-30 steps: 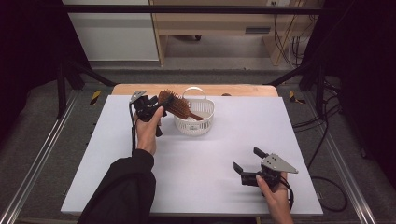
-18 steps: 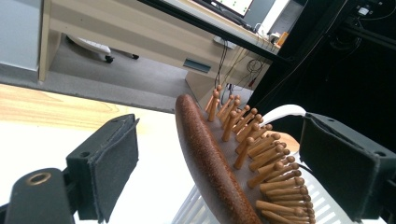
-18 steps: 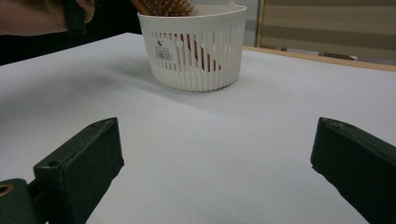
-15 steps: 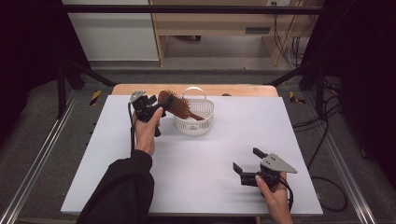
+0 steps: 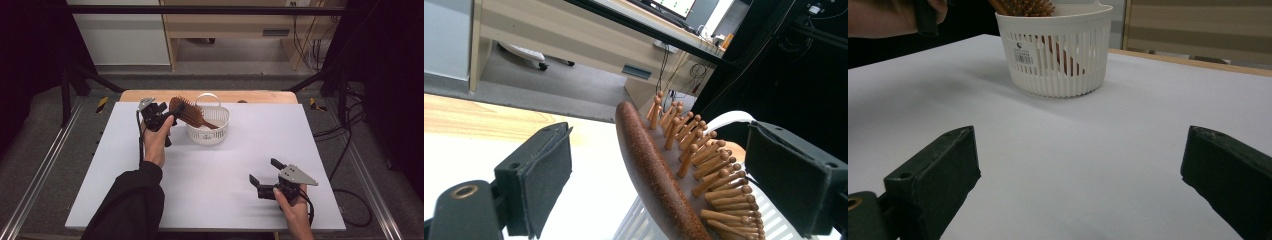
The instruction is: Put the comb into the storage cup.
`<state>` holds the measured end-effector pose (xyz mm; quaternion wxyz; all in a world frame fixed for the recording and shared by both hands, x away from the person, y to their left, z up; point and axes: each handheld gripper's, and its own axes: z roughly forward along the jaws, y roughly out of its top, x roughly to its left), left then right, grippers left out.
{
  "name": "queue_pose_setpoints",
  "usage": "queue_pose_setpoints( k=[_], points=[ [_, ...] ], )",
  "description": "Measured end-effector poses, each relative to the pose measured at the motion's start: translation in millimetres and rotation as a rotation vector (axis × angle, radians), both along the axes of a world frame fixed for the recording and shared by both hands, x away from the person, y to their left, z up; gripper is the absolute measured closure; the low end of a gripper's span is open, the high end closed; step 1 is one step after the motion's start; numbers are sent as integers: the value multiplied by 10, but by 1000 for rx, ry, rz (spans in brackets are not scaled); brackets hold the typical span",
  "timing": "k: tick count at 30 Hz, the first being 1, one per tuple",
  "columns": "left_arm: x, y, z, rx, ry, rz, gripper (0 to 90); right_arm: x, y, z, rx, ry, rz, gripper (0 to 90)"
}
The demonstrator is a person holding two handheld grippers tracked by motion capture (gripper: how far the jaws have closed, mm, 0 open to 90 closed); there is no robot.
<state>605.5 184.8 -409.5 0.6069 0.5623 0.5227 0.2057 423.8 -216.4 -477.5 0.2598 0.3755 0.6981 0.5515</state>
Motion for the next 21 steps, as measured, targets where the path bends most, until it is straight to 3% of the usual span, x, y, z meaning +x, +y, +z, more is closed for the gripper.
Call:
queue_pose_setpoints(
  k=[21],
  points=[
    [-14,19,0,-3,-7,2,112,1,2,-2,-1,1,-1,23]
  ],
)
